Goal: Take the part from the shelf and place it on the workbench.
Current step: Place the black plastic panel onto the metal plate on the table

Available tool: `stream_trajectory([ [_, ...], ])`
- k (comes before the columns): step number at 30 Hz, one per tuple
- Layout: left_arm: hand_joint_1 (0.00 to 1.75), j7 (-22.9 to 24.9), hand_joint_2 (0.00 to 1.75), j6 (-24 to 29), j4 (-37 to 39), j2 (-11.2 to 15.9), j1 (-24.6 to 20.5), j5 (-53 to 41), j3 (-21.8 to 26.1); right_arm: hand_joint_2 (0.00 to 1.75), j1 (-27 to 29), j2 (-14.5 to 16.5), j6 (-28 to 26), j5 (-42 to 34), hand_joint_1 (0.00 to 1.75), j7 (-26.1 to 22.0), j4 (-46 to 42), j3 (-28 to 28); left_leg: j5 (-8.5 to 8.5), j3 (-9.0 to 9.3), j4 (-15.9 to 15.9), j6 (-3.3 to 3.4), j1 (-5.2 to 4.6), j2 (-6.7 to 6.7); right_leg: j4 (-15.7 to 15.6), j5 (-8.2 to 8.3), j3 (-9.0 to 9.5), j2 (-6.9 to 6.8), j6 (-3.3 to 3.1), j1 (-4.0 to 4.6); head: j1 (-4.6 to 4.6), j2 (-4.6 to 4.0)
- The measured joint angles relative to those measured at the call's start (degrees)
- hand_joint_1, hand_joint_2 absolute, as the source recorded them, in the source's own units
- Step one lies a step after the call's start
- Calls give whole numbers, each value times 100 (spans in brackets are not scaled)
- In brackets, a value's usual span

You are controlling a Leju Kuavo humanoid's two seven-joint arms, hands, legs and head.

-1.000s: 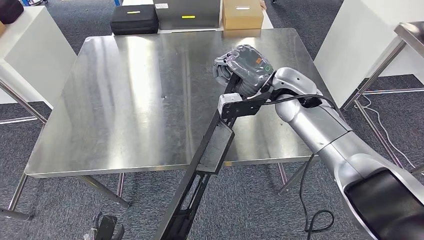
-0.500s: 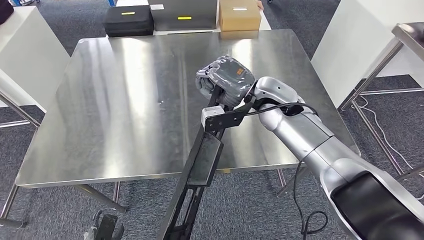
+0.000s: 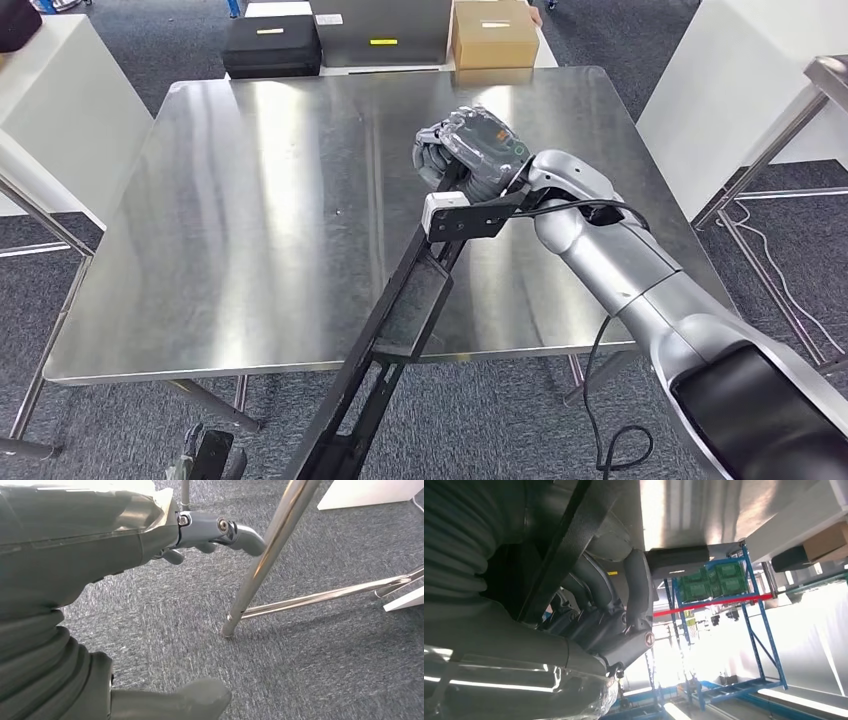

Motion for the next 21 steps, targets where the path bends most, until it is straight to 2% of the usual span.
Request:
stream_trajectory([
  [2, 0, -6, 175, 1, 0, 7, 3, 20, 2, 175, -18, -10, -72, 73, 162, 63, 53, -15, -40, 0, 5, -50, 24, 3, -28, -1, 21, -1, -38, -22, -2, 0],
  [4, 0, -19, 175, 4, 1, 11, 11, 37, 1, 175, -76, -22, -232, 143, 162, 208, 147, -68, -198, -108, 234, -121, 44, 25, -76, -7, 71, -3, -92, -69, -13, 0],
  [5, 0, -25, 175, 9, 2, 18, 17, 53, 1, 175, -120, -22, -329, 171, 162, 289, 213, -103, -339, -247, 510, -160, 58, 41, -94, -12, 99, -4, -116, -91, -20, 0],
  [7, 0, -32, 175, 25, 10, 29, 35, 84, 4, 175, -197, -31, -540, 222, 162, 466, 398, -174, -636, -672, 1292, -230, 85, 63, -94, -35, 128, -4, -149, -88, -34, 0],
  [8, 0, -32, 175, 33, 16, 33, 48, 93, 4, 175, -213, -38, -628, 240, 162, 537, 501, -210, -692, -859, 1575, -254, 104, 68, -92, -46, 140, -3, -160, -89, -33, 0],
  [9, 0, -32, 175, 38, 23, 34, 59, 96, 4, 175, -223, -49, -706, 253, 162, 595, 609, -251, -645, -973, 1686, -274, 123, 75, -87, -60, 153, -2, -165, -91, -33, 0],
  [10, 0, -32, 175, 40, 28, 35, 66, 98, 4, 175, -233, -60, -764, 262, 162, 634, 710, -298, -493, -979, 1581, -289, 144, 84, -81, -75, 169, 1, -161, -95, -34, 0],
  [11, 0, -32, 175, 43, 31, 37, 70, 101, 3, 175, -253, -74, -810, 274, 162, 664, 818, -353, -254, -876, 1268, -299, 167, 92, -70, -99, 189, 5, -145, -102, -33, 0],
  [12, 0, -32, 175, 46, 33, 39, 70, 105, 3, 175, -285, -91, -852, 289, 162, 686, 928, -411, -20, -715, 865, -308, 188, 100, -55, -128, 209, 9, -115, -107, -33, 0],
  [13, 0, -32, 175, 48, 35, 41, 69, 108, 4, 175, -327, -110, -891, 305, 162, 708, 1037, -467, 139, -541, 502, -309, 192, 99, -32, -158, 215, 14, -80, -93, -34, 0],
  [14, 0, -30, 175, 50, 36, 43, 68, 110, 4, 175, -374, -131, -928, 320, 162, 731, 1152, -519, 229, -412, 240, -289, 190, 93, -16, -180, 213, 18, -45, -82, -32, 0],
  [15, 0, -28, 175, 52, 37, 43, 67, 115, 4, 175, -415, -151, -955, 328, 162, 752, 1263, -562, 230, -352, 131, -259, 176, 83, -8, -190, 207, 20, -15, -67, -29, 0],
  [18, 0, -25, 175, 55, 39, 39, 60, 127, 4, 175, -490, -222, -1002, 346, 162, 833, 1558, -677, 226, -324, 95, -115, 133, 66, 2, -206, 189, 17, 74, -54, -23, 0],
  [19, 0, -24, 175, 57, 39, 35, 56, 128, 4, 175, -512, -246, -1018, 349, 162, 850, 1638, -720, 237, -305, 73, -64, 128, 66, 104, -261, 136, 10, 90, -52, -21, 0],
  [20, 0, -23, 175, 61, 39, 33, 50, 132, 5, 175, -535, -269, -1037, 349, 162, 858, 1714, -763, 244, -287, 51, -17, 127, 67, 332, -364, 18, 3, 88, -54, -17, 0],
  [21, 0, -21, 175, 67, 39, 32, 46, 136, 6, 175, -552, -293, -1055, 348, 162, 862, 1798, -805, 243, -272, 37, 25, 123, 67, 696, -509, -172, -3, 76, -61, -14, 0],
])
